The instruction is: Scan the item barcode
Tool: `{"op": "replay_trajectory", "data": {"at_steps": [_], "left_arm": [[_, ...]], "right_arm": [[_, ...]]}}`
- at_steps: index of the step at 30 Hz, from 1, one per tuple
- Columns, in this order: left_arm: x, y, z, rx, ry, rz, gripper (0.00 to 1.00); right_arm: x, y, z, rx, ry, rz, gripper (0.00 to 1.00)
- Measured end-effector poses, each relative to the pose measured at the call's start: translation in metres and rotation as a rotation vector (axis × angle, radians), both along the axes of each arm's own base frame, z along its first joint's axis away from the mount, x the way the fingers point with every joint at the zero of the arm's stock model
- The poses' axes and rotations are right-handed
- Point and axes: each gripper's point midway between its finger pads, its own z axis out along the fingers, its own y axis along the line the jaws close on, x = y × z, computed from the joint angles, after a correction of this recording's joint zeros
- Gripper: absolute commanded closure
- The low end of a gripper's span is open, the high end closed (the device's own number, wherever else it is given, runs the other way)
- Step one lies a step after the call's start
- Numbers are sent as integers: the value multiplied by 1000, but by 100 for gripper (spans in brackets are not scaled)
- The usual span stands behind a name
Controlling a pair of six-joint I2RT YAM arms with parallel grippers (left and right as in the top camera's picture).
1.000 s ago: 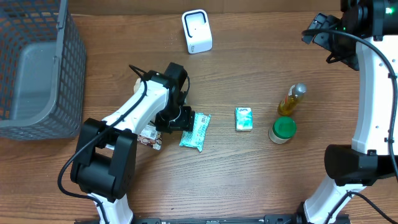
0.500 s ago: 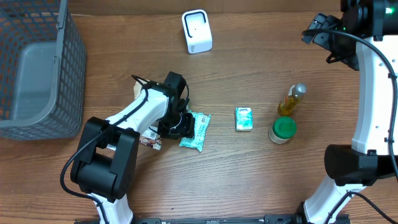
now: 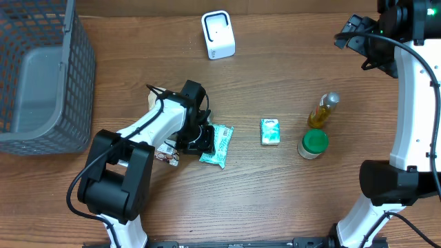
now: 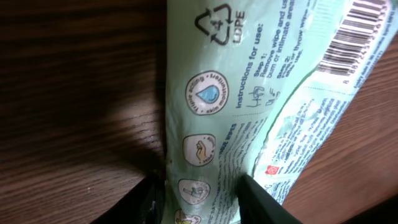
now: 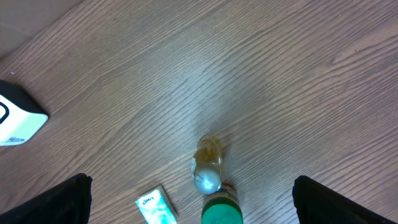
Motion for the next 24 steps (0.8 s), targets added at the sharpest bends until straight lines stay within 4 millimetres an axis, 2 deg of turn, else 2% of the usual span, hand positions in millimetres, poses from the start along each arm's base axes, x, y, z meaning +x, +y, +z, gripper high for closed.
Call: {"op": "replay_trajectory", "data": {"at_steps": [10, 13, 24], "left_arm": [[-10, 1, 2, -16, 33, -36, 56], [-11, -3, 5, -57, 31, -69, 52], [-7, -9, 8, -120, 6, -102, 50]], "right_arm": [[0, 0, 0, 0, -1, -1, 0], [0, 0, 0, 0, -1, 0, 0], [0, 0, 0, 0, -1, -1, 0]]}}
